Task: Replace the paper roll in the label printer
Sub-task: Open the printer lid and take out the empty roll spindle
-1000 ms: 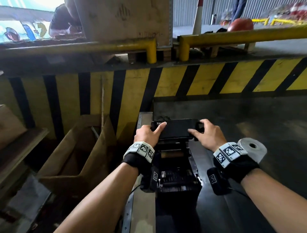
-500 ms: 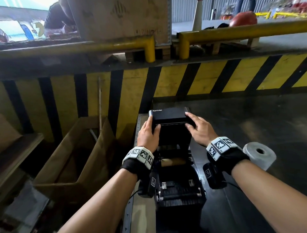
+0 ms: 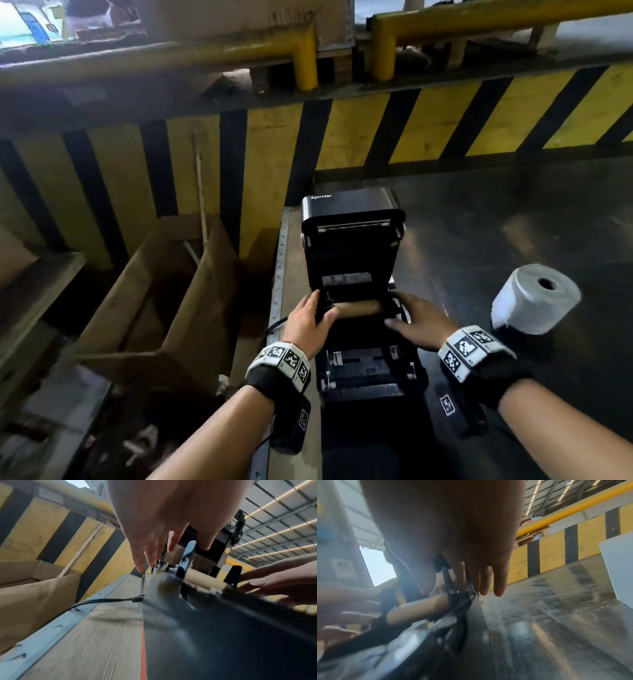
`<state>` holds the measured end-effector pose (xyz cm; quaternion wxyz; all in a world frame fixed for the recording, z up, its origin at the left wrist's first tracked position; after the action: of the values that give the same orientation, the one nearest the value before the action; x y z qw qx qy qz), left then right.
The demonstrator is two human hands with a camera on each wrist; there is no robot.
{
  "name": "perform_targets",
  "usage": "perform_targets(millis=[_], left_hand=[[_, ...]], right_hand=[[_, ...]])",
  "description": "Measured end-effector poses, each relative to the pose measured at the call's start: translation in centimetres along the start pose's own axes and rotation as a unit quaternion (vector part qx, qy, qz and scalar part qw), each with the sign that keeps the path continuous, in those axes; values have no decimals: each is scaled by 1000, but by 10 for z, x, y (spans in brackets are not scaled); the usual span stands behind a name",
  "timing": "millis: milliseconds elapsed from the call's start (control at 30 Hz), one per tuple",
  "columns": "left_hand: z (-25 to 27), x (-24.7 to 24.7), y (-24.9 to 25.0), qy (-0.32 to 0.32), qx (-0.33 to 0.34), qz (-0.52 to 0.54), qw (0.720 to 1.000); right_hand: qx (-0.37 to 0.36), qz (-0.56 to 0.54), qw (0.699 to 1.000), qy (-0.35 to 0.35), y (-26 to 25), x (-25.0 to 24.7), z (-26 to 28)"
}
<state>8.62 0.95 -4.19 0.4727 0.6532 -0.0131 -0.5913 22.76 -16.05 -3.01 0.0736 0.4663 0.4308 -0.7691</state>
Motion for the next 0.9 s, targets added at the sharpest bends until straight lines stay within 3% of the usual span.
perform_targets(millis=[100,267,500,700,800,900], left_hand=[[5,13,-2,-30,-4,-36,999],[7,19,4,-12,-14,-37,999],[21,-5,35,59,46,19,997],[45,-15,71,58,92,38,993],[59,-9,87,41,116,28,992],[73,5,99,-10,116,34,993]], right_hand=[[7,39,999,-22,1,15,-2],[0,50,999,-21,-4,23,-4],[-35,-10,996,79,-24,-8,18],[-13,-55,980,192,-21,-39,67],[30,-105,975,192,0,-51,89],[48,-234,956,168,29,-59,111]])
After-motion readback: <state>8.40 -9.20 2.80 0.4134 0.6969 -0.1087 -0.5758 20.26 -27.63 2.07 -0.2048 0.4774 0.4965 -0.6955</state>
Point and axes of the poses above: each hand's wrist, its own z-axis away from the middle knuckle, its own x-axis out of the palm, y = z × x, the point moved 1 cm from there along -z, towards the middle knuckle, and after that the axes turned 2 degrees about y, right-handed, at the moved point
